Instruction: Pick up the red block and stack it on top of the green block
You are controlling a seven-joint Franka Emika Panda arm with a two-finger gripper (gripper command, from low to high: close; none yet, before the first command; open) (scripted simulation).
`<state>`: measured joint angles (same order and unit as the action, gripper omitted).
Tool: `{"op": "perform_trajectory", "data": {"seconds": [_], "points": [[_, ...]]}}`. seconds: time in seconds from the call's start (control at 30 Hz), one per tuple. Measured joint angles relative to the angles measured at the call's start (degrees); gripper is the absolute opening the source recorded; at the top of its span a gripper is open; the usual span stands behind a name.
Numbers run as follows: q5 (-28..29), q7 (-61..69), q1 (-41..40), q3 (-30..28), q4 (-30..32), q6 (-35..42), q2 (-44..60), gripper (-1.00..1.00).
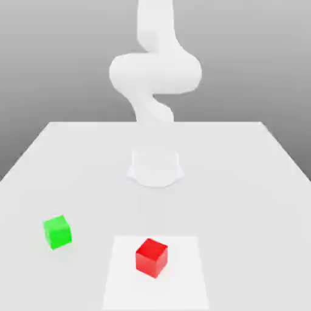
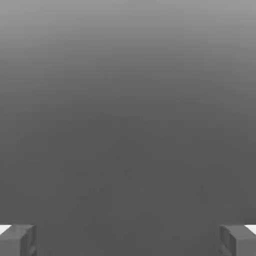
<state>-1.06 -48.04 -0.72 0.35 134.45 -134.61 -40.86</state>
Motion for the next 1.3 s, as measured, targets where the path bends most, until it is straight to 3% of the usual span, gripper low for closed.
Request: {"op": "perform_trajectory", "data": {"seconds": [0.37, 0.63, 0.87, 0.9, 1.13, 1.3], "points": [[-2.3, -12.4, -2.7, 2.5, 12.3, -13.3, 23.5, 0.0], [0.4, -24.3, -4.5, 3.9, 21.1, -22.8, 40.1, 0.0], [3.4, -28.1, -3.1, 1.8, 20.9, -34.4, 54.6, 0.0], [3.6, -28.3, -2.9, 1.5, 20.7, -35.4, 55.8, -1.0], [3.7, -28.4, -3.0, 1.6, 20.7, -35.4, 55.7, -1.0], [1.9, -27.1, -3.8, 2.9, 22.0, -27.7, 46.6, -1.0]]}}
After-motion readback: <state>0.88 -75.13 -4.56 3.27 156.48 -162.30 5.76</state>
